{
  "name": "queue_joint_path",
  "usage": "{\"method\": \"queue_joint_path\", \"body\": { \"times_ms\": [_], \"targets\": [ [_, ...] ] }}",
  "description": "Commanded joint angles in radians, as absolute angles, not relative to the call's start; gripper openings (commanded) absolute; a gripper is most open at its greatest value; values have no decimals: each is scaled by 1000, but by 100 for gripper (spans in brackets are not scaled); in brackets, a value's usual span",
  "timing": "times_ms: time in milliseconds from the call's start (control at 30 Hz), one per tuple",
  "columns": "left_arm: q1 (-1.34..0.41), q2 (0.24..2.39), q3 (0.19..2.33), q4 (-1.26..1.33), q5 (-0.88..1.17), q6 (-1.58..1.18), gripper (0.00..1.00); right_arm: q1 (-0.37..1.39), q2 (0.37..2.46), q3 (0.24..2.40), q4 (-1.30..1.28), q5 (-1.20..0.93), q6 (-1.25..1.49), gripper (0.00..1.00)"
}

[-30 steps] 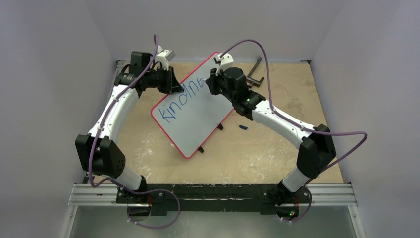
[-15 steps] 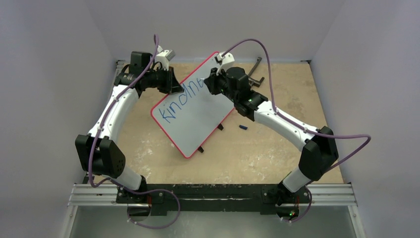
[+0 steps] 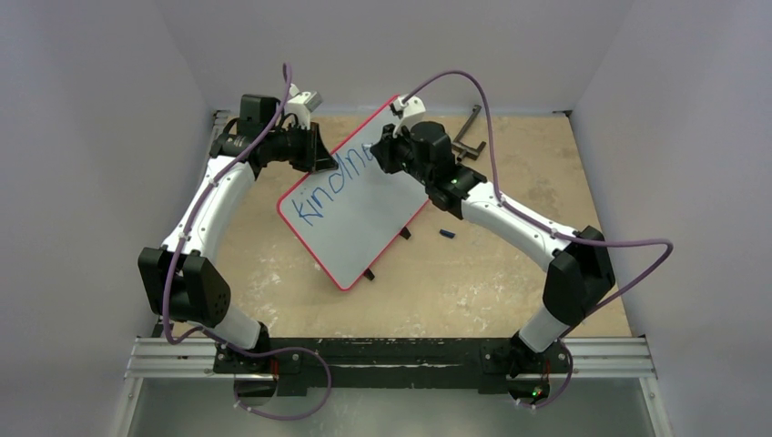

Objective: Write a sentence on the whiteboard

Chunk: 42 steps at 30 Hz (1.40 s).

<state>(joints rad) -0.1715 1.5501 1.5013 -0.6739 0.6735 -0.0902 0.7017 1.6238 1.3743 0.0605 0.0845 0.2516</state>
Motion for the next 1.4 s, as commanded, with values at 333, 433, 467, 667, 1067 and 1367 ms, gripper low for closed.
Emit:
{"method": "queue_joint_path", "body": {
  "times_ms": [333, 433, 467, 667, 1067, 1367],
  "targets": [
    [-199, 1540, 1497, -734, 670, -25, 0, 704, 1639, 1440, 95, 53, 270, 0],
    [-199, 1539, 1497, -735, 670, -25, 0, 704, 1642, 1444, 97, 52, 272, 0],
    [-199, 1540, 1497, -734, 669, -26, 0, 704, 1643, 1444, 96, 52, 272, 0],
    [-199, 1539, 1496, -735, 670, -25, 0, 704, 1649, 1446, 94, 68, 275, 0],
    [-199, 1538, 1496, -734, 669, -24, 0, 704, 1659, 1443, 85, 110, 273, 0],
    [-199, 1537, 1496, -735, 668, -24, 0, 702, 1669, 1443, 68, 144, 270, 0]
  ]
}}
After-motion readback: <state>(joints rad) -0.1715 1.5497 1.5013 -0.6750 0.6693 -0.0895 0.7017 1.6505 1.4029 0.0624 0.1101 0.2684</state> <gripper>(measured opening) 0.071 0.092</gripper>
